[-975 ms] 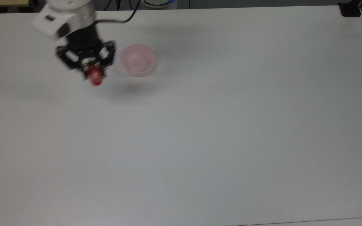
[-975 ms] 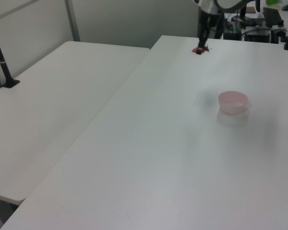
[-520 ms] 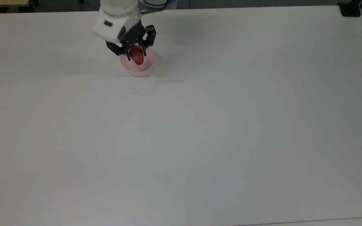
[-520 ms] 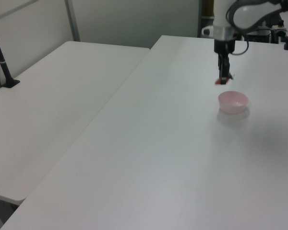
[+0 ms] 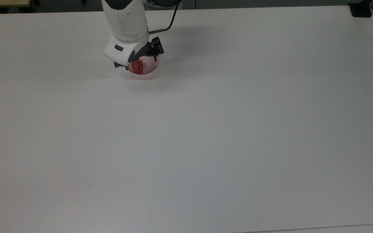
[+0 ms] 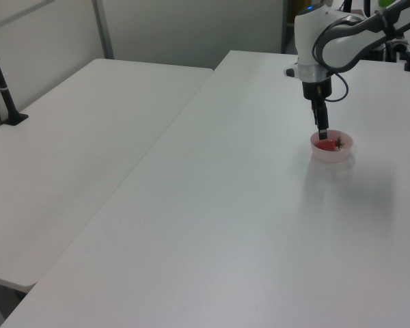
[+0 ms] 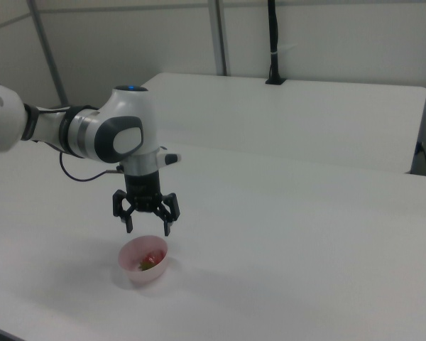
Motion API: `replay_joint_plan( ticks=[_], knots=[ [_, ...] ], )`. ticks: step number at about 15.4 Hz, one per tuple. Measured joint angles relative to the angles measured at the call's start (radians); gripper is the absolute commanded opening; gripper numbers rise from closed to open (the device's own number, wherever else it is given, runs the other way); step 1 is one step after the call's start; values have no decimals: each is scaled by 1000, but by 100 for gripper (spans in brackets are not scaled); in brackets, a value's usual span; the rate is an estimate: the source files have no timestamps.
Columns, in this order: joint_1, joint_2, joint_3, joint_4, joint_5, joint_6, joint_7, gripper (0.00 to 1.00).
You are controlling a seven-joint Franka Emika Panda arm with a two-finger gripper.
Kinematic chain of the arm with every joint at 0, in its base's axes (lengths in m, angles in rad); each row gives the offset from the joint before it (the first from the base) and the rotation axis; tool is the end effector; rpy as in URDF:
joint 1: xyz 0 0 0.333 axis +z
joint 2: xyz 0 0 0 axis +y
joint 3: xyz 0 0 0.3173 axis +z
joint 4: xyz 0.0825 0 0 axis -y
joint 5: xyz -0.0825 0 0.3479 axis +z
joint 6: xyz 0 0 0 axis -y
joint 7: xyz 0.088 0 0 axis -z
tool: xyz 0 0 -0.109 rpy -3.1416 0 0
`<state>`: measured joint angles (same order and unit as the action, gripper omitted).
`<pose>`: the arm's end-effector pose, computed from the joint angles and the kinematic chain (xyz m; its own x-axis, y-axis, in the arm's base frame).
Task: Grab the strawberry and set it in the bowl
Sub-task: 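Lower the strawberry into the bowl and open the gripper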
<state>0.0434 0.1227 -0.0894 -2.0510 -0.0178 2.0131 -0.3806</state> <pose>0.5229 -0.0242 0.3871 0.9289 0.3350 -0.1576 0.3337 -0.9420 -0.0355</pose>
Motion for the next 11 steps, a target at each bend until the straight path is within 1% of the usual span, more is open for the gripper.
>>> replay_joint_plan(
  ticks=[2, 3, 5, 7, 8, 11],
  knots=[
    [-1, -8, 8, 51, 0, 0, 115, 100],
    [-1, -10, 18, 97, -2, -19, 184, 100],
    [-1, -13, 35, 222, -7, -128, 262, 100],
    [-1, -20, 37, 341, -7, -245, 296, 100],
    [-2, -25, 37, 386, -7, -282, 318, 100],
    [-5, -32, 37, 455, -12, -303, 422, 100]
  ],
)
